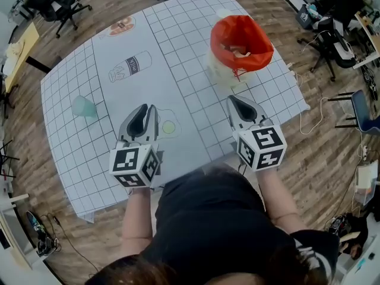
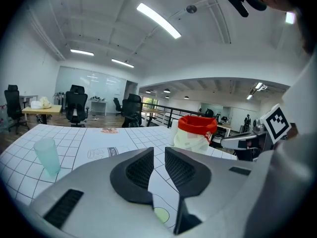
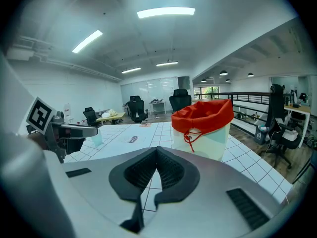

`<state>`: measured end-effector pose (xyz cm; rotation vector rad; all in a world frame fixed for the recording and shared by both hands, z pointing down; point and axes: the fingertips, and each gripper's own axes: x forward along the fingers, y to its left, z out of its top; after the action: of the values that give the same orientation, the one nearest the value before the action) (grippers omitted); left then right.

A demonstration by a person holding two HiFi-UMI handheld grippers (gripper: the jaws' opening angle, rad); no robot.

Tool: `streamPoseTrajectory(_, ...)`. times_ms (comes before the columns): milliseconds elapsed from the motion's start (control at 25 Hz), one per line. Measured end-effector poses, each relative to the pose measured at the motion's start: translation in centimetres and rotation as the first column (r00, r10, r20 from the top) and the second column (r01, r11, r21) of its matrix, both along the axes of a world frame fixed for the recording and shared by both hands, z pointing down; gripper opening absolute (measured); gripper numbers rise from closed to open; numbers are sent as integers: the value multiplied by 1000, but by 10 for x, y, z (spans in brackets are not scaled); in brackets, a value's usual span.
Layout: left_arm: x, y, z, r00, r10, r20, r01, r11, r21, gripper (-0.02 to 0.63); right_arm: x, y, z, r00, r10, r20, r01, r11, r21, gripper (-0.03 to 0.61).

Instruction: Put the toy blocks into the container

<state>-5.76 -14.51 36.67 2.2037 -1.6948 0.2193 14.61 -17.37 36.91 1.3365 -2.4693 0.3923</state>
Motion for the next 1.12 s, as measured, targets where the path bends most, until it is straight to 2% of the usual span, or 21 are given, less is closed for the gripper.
streamPoseTrajectory(1120, -5, 12, 4, 1000, -27, 15, 28, 999, -19, 83, -4, 4, 1, 999, -29, 14, 29, 999, -19, 15)
